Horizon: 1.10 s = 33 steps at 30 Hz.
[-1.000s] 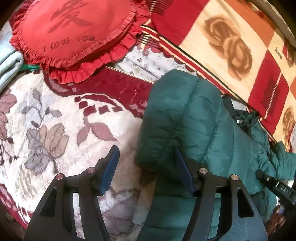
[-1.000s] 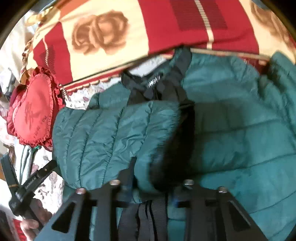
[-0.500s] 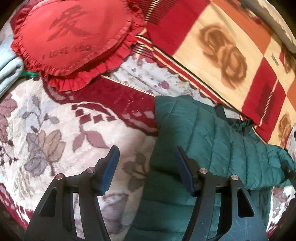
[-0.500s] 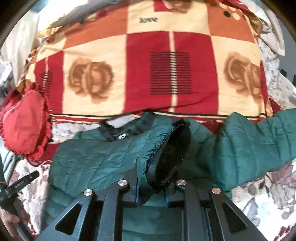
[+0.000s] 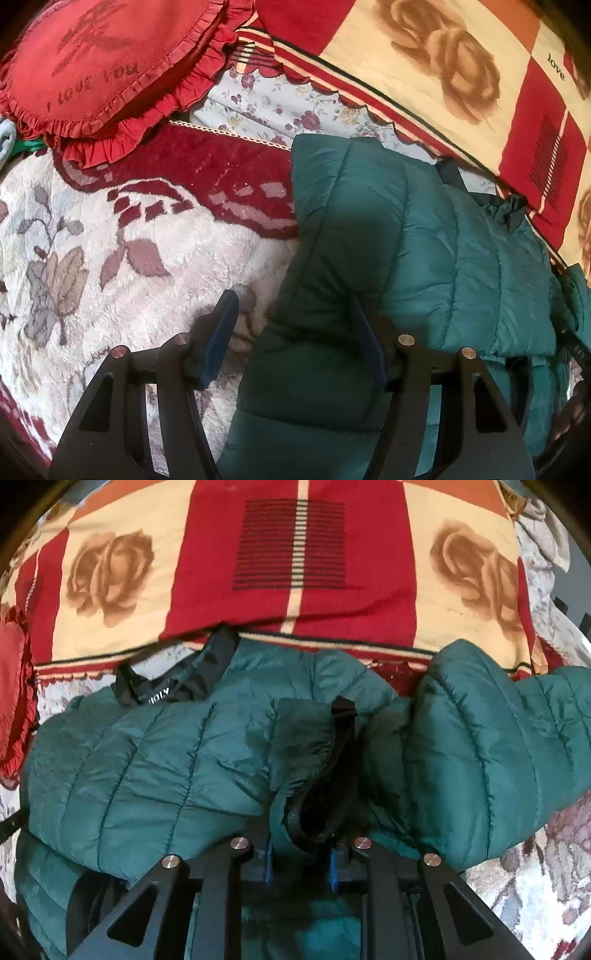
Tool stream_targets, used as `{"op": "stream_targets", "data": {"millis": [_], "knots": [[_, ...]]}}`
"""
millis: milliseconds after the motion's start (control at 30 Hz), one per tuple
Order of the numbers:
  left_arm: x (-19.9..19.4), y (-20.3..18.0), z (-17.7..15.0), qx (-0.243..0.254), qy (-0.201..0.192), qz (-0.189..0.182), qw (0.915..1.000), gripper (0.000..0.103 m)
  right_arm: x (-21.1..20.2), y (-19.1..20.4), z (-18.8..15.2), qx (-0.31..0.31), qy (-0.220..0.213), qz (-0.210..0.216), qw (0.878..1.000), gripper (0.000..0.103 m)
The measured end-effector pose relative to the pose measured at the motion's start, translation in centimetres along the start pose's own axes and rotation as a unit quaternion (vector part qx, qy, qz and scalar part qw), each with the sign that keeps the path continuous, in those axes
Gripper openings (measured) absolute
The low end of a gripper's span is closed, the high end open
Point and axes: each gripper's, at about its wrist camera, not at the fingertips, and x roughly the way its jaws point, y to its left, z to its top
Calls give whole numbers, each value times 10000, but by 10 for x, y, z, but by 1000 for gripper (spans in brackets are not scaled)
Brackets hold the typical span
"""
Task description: Fold large clothes
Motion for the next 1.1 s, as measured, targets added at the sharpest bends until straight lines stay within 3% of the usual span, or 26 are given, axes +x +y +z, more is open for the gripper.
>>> {"op": "stream_targets", "data": {"millis": [67,100,300,433,767,1100], "knots": [[-2,0,0,24,-14,20,10000,62,-7,-3,0,38,1,-212,9998,47],[-4,1,0,34,-47,17,10000,62,-15,-5,-1,83,-68,-300,9995,50],[-29,0,2,6,-381,-78,9992,62,-60,9,1,-201,-333,1,9992,50],[-41,-16,7,194,-556,-81,9982,62,-68,34,4,-321,-342,447,9979,50],[-12,-51,10,379,-480,8,9981,62,-20,82,1,-850,-233,525,9947,50],[13,-64,6,605,-450,239,9969,63,34,61,12,-443,142,59,9989,50]]}}
